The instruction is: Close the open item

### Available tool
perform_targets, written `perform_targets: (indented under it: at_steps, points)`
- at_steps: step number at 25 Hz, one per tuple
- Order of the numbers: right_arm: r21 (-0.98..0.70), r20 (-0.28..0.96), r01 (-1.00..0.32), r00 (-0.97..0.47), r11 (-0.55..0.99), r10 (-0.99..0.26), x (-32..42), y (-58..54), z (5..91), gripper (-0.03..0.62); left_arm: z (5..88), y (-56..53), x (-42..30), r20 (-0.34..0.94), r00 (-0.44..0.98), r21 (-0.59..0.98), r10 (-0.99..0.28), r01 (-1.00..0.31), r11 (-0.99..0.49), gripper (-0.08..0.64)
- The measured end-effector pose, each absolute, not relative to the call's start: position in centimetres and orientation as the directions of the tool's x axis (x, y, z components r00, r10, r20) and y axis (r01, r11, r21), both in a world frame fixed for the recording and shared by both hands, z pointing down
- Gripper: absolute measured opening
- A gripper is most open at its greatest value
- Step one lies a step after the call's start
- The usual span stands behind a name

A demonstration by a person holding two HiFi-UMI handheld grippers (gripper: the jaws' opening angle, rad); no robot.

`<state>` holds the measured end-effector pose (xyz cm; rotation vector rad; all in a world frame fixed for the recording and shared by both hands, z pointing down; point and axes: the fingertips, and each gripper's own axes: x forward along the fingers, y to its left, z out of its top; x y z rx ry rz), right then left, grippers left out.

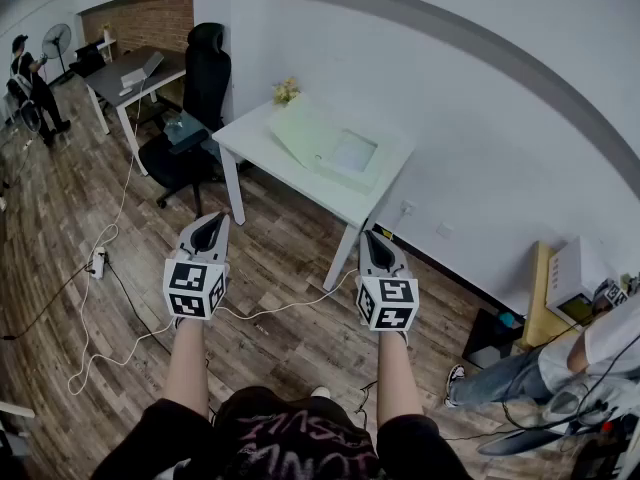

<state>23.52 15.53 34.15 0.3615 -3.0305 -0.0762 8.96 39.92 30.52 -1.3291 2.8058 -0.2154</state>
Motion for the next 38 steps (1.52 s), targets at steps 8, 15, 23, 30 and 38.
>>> perform_targets:
  at_steps: [8, 15, 23, 30, 38]
  points:
    - [0.067, 0.081, -0.251, -0.963, 0.966, -0.256, 23.8, 14.9, 34.2, 0.025, 30.4, 40.2, 8.6, 0.023, -0.630, -0.113, -0.777, -0.773, 0.624, 0.014]
    - [0.069, 0.089, -0.241, -0.965, 0.968, -0.246, 23.7, 15.2, 34.1, 0.026, 30.6, 40.2, 8.3, 0.043, -0.622, -0.119, -0.782, -0.780, 0.614, 0.014]
    - [0.093, 0.070, -0.234, -0.968, 0.968, -0.241, 21.1, 16.4, 32.8, 0.026, 30.1, 41.9, 6.2, 0.033, -0.621, -0.121, -0.783, -0.780, 0.614, 0.014]
    - [0.116, 0.063, -0.237, -0.967, 0.965, -0.245, 18.6, 19.0, 32.2, 0.026, 29.9, 44.0, 3.4, 0.030, -0.601, -0.101, -0.799, -0.797, 0.596, 0.014]
    - [0.106, 0.086, -0.243, -0.964, 0.964, -0.252, 16.6, 20.1, 33.2, 0.026, 30.6, 44.2, 1.3, 0.023, -0.574, -0.086, -0.819, -0.817, 0.570, 0.012]
